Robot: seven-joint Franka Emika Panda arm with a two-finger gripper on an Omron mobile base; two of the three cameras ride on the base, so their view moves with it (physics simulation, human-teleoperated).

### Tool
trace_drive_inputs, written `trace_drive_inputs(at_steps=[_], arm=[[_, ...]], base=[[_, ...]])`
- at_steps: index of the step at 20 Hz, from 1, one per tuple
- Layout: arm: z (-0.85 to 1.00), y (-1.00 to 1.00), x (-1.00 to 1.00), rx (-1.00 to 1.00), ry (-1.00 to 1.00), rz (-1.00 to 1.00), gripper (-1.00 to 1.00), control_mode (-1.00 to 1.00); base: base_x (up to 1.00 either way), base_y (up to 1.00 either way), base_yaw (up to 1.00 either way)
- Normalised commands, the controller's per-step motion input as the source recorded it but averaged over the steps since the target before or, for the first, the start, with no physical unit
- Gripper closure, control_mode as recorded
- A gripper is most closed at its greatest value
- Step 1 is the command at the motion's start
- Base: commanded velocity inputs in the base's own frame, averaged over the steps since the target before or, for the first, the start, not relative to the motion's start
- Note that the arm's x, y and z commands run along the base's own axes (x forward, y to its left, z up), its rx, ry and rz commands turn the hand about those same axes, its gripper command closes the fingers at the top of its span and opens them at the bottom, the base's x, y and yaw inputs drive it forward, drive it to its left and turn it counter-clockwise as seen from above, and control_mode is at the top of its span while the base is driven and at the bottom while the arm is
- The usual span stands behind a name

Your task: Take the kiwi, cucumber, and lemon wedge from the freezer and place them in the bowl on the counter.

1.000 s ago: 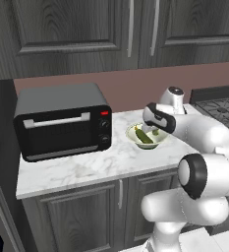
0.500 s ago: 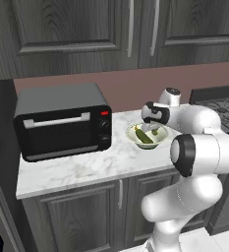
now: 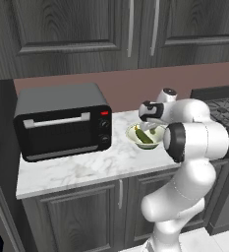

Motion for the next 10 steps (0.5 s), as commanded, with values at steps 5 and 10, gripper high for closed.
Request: trace_drive_inputs(at_steps=[5,10], arm=[[-0.09,0.00,0.04,0.00,0.00,0.00,-1.00,-1.00],[-0.05,0.00,0.05,0.00,0.00,0.00,-1.00,-1.00]], base=[[0.00,0.00,0.00],[0.00,0.00,0.00]])
